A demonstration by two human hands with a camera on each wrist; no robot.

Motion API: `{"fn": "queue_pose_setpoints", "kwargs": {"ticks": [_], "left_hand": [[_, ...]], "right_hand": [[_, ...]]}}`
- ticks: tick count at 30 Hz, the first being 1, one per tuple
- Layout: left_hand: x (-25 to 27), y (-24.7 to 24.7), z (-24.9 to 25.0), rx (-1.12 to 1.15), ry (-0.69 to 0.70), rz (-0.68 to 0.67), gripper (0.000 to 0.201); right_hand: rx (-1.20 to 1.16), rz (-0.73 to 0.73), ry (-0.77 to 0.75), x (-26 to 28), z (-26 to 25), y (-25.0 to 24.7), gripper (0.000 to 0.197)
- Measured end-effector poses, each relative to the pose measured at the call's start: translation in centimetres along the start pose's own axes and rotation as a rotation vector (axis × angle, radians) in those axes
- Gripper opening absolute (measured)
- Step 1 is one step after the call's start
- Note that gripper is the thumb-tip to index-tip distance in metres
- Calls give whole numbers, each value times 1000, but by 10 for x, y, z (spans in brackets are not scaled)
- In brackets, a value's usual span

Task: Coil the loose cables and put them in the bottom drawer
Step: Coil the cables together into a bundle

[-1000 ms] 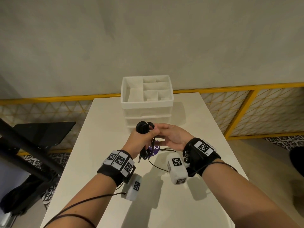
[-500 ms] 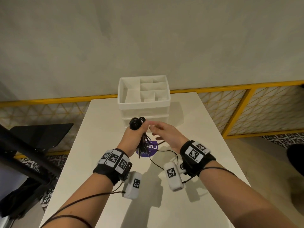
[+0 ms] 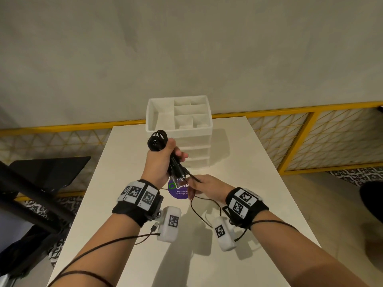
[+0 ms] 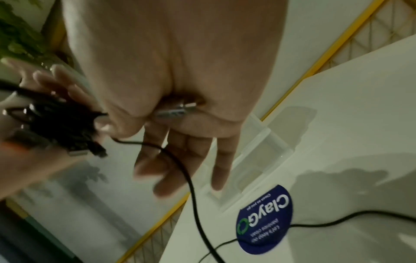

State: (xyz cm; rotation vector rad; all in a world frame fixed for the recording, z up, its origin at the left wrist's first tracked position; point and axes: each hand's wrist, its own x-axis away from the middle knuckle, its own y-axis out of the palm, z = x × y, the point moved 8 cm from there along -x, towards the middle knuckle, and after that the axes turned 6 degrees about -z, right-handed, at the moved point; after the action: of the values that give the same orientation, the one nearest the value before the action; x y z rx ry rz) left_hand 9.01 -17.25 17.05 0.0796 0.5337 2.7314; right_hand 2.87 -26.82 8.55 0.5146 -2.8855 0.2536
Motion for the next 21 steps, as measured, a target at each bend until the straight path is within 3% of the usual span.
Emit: {"fn": "queue_pose_setpoints", "kwargs": {"ticks": [3,6,9,11,15,18,21], "left_hand": [[-2,-8,2,59,-7,70,25],[-4,-28,1,64,16,226,28],[-2,-41,6,-123,52,365,33],[1,-38,12,-301,99,408,33],[-1,-20,11,-526,206,257,25],[-9,-10,-8,-849,111,46,21],[-10,-14,-29,-831,-12,-50,25]], "right_hand": [[-52,61,6,0,9,-3,34],[-144,111,-37,0,8,-9,27],[-113,244,-10,3,5,-24,29],[11,253,54,2,4,-26,31],[362,164,135,-2,-5,-19,34],[503,234,106,-1,-21,-25,19],[557,351,28,0,-44,-29,18]]}}
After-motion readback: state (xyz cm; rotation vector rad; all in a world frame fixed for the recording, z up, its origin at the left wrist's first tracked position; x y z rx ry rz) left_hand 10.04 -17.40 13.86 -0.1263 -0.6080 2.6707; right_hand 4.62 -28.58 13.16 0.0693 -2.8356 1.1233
